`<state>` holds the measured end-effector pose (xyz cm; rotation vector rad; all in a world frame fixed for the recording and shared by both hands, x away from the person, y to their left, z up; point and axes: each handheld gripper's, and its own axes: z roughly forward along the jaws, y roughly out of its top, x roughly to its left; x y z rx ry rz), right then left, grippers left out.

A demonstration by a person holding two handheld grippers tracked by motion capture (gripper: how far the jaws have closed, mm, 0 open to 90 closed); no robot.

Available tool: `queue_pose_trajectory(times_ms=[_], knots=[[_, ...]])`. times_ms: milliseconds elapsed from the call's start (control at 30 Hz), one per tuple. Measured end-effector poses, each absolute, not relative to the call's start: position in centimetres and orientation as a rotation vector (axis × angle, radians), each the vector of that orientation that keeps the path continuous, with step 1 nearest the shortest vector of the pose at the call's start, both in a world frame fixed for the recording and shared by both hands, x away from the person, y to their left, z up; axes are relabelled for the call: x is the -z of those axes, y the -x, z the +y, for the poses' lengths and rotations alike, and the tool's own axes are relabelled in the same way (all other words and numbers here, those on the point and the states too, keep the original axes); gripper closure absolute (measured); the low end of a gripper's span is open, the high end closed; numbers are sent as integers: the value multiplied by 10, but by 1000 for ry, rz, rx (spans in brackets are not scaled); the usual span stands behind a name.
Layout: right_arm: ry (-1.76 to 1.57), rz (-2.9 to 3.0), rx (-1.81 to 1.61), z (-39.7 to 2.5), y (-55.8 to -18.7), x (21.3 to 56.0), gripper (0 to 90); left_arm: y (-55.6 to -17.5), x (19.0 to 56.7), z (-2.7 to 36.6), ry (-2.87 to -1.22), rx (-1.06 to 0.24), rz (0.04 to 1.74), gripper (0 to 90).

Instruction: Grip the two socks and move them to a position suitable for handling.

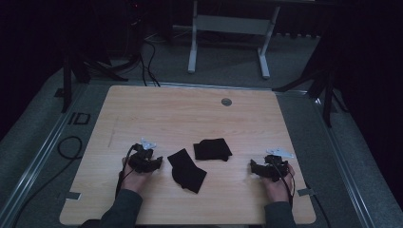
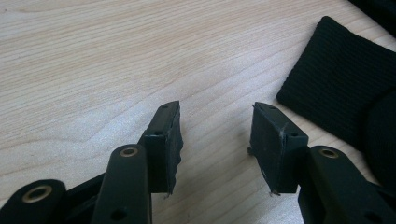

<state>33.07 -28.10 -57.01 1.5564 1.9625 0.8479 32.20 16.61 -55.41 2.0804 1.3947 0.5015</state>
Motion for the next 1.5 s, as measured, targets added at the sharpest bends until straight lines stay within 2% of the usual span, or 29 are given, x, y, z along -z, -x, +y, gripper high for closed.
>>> queue_pose_trajectory(times_ms=[233, 433, 533, 600, 633, 700, 733, 967, 1067, 1133, 1500], knots=[[-1564, 1957, -847, -279, -327, 570, 114, -322, 554, 164, -2096, -503, 1385, 541], [-1574, 1994, -819, -277, -324, 565, 220, -322, 554, 164, -2096, -501, 1383, 541], [-1571, 1996, -819, -277, -323, 563, 302, -322, 554, 164, -2097, -501, 1384, 541], [-1572, 1995, -819, -278, -322, 563, 302, -322, 554, 164, -2097, -501, 1384, 540], [-1567, 1993, -822, -279, -322, 562, 401, -321, 554, 164, -2105, -500, 1376, 535], [-1567, 1991, -823, -280, -321, 561, 466, -321, 553, 164, -2107, -499, 1376, 534], [-1567, 1991, -823, -280, -321, 561, 466, -321, 553, 164, -2107, -499, 1376, 533], [-1487, 2037, -875, -272, -313, 550, 750, -321, 553, 163, -2112, -497, 1374, 525], [-1464, 2065, -882, -267, -311, 548, 804, -321, 553, 163, -2114, -497, 1373, 515], [-1438, 2112, -904, -260, -309, 546, 881, -321, 553, 163, -2113, -496, 1371, 515], [-1303, 2274, -951, -220, -298, 543, 899, -321, 554, 164, -2106, -498, 1373, 544]])
